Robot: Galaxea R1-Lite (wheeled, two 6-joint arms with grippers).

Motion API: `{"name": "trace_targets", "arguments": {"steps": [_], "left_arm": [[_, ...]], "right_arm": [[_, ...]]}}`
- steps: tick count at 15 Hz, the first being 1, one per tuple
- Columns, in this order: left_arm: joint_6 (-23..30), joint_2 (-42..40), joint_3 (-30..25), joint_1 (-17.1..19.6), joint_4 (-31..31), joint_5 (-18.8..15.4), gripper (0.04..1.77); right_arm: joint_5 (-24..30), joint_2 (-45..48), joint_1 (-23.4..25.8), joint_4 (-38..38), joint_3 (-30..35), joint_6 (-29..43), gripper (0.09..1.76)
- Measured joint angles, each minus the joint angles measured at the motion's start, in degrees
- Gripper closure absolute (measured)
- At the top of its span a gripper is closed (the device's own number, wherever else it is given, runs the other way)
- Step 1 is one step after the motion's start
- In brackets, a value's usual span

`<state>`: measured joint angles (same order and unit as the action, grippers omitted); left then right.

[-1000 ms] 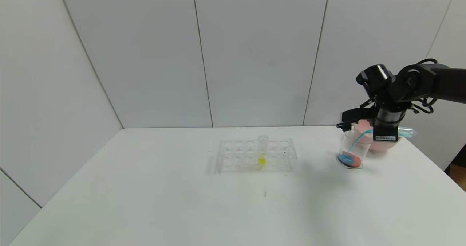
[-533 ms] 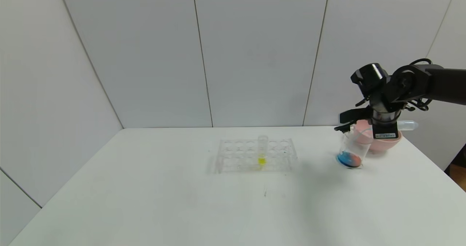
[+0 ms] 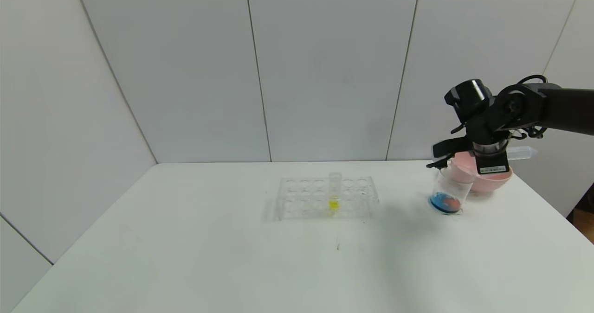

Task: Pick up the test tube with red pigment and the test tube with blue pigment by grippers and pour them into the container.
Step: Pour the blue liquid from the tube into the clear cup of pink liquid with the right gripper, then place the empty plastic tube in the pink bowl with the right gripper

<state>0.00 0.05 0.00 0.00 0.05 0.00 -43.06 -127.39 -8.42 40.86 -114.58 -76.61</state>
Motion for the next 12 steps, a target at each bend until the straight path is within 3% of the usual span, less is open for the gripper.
{"name": "trace_targets", "arguments": {"steps": [6, 8, 12], "left_arm": [[0.0, 0.0, 0.0, 0.0, 0.0, 0.0, 0.05], [0.0, 0.0, 0.0, 0.0, 0.0, 0.0, 0.05], [0.0, 0.0, 0.0, 0.0, 0.0, 0.0, 0.05]], "right_arm": [[1.2, 0.6, 0.1, 0.2, 0.0, 1.0, 1.35], [6.5, 1.5, 0.8, 0.0, 0.0, 3.2, 1.35], [25.5, 3.5, 3.8, 0.0, 0.1, 15.7, 1.35]]}}
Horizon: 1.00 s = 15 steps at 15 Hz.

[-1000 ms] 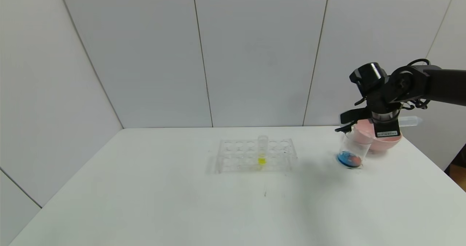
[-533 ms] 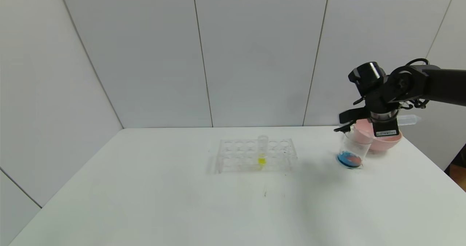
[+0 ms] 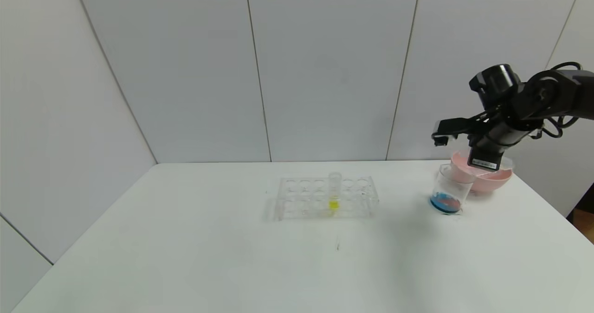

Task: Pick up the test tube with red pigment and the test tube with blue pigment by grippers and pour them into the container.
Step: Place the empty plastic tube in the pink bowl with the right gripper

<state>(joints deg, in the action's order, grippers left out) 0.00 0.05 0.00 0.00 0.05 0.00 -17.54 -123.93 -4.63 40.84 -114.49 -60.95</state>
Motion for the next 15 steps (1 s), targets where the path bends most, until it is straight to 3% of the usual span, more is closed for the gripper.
{"name": "trace_targets", "arguments": {"steps": [3, 6, 8, 12, 15], "left_arm": [[0.0, 0.0, 0.0, 0.0, 0.0, 0.0, 0.05], [0.0, 0.0, 0.0, 0.0, 0.0, 0.0, 0.05], [0.0, 0.0, 0.0, 0.0, 0.0, 0.0, 0.05], [0.0, 0.0, 0.0, 0.0, 0.0, 0.0, 0.05], [0.0, 0.0, 0.0, 0.0, 0.0, 0.0, 0.05]], "right_arm": [[16.6, 2.7, 3.2, -0.1, 1.0, 9.3, 1.35], [24.8, 6.2, 4.7, -5.5, 5.2, 24.7, 1.35], [27.0, 9.0, 4.8, -18.3, 13.1, 31.6, 1.35], [28.7, 14.7, 4.3, -55.0, 36.2, 45.7, 1.35], [28.4, 18.9, 4.4, -73.7, 50.0, 55.6, 1.35]]}}
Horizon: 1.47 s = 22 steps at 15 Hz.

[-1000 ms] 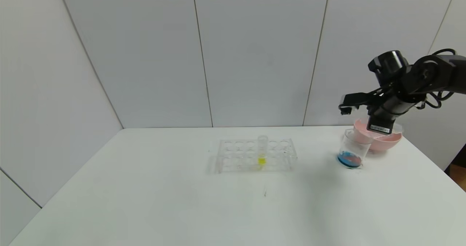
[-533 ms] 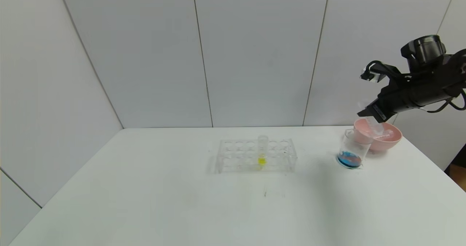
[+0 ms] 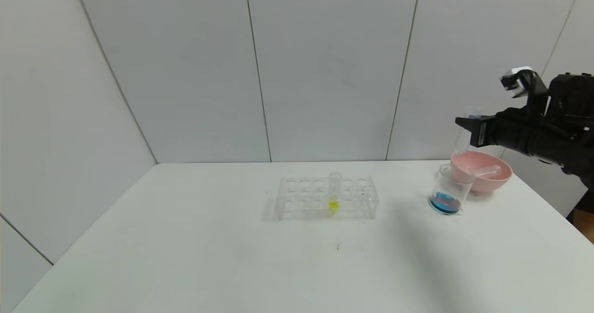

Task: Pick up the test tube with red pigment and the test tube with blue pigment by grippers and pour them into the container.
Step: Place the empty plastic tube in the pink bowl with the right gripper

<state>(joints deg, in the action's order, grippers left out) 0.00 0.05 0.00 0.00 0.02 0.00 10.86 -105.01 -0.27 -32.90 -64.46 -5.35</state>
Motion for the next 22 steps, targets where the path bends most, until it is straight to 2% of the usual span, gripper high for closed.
{"name": "trace_targets", "arguments": {"steps": [3, 4, 9, 13, 18, 22], "left_arm": [[0.0, 0.0, 0.0, 0.0, 0.0, 0.0, 0.05], [0.0, 0.0, 0.0, 0.0, 0.0, 0.0, 0.05], [0.0, 0.0, 0.0, 0.0, 0.0, 0.0, 0.05], [0.0, 0.0, 0.0, 0.0, 0.0, 0.0, 0.05], [0.0, 0.0, 0.0, 0.0, 0.0, 0.0, 0.05], [0.0, 0.0, 0.0, 0.0, 0.0, 0.0, 0.05]], "right_arm": [[-1.3, 2.6, 0.5, -13.0, 10.4, 4.2, 1.35], [-1.5, 2.7, 0.8, -15.1, 12.5, 4.6, 1.35], [-1.2, 1.7, 1.8, -15.6, 14.1, 4.7, 1.35], [-1.1, -2.3, 5.6, -15.2, 8.6, 4.6, 1.35], [-1.8, -12.7, 10.8, -12.9, -4.4, 4.6, 1.35], [-5.8, -21.6, 13.2, -12.5, -13.0, 4.5, 1.35]]}}
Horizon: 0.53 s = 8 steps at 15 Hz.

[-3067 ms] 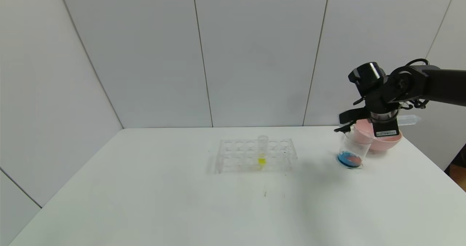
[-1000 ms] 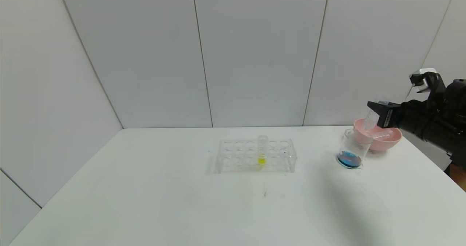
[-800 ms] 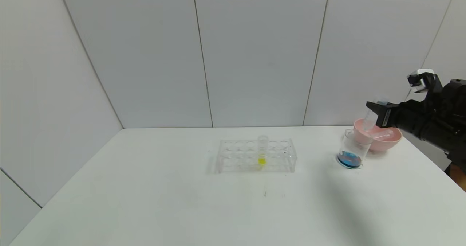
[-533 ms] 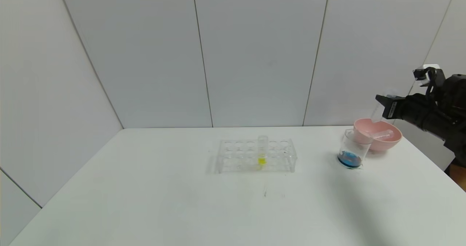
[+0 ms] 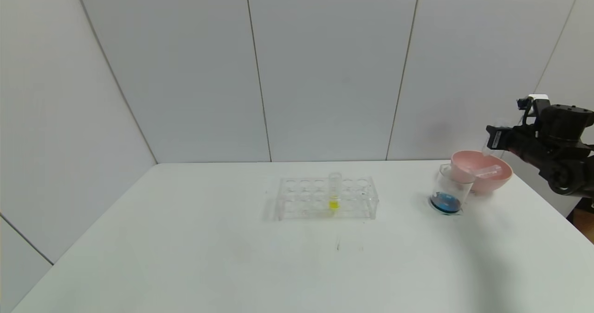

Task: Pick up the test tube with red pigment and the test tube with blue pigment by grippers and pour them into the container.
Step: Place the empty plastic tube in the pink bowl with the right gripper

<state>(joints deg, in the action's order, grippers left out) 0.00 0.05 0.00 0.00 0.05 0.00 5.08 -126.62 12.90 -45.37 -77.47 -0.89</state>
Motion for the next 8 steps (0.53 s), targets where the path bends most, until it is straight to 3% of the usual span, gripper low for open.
{"name": "trace_targets", "arguments": {"steps": [8], "left_arm": [[0.0, 0.0, 0.0, 0.0, 0.0, 0.0, 0.05]], "right_arm": [[0.2, -4.9, 1.1, -0.2, -2.5, 0.2, 1.35]]}}
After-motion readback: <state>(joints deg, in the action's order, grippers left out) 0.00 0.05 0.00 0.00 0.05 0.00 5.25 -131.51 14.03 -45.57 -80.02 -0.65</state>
